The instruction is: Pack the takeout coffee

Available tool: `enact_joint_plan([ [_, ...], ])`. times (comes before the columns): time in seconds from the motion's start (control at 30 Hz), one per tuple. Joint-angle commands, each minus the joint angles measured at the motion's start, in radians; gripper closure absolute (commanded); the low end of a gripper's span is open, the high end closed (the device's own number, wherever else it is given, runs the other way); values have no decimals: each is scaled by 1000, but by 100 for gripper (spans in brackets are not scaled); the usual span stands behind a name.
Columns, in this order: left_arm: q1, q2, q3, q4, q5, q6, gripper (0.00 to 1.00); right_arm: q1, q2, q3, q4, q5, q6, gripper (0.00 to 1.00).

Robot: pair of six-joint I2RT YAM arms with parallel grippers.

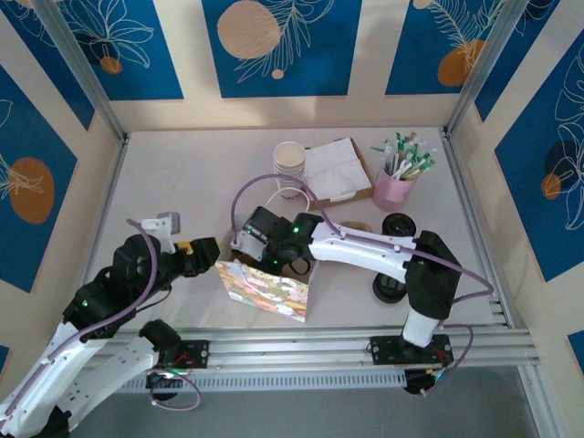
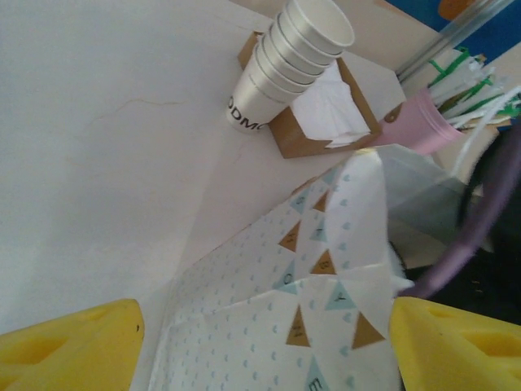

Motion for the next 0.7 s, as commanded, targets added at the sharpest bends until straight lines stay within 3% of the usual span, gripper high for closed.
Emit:
enact_joint_plan([
  [0.0,11,11,47,-10,43,39,21,-1,62,4,-20,24,0,100],
  [0.3,10,32,54,-12,56,45,21,0,104,-21,-11,53,5,100],
  [0.67,11,36,52,-2,63,42,21,-2,18,-3,23,13,15,100],
])
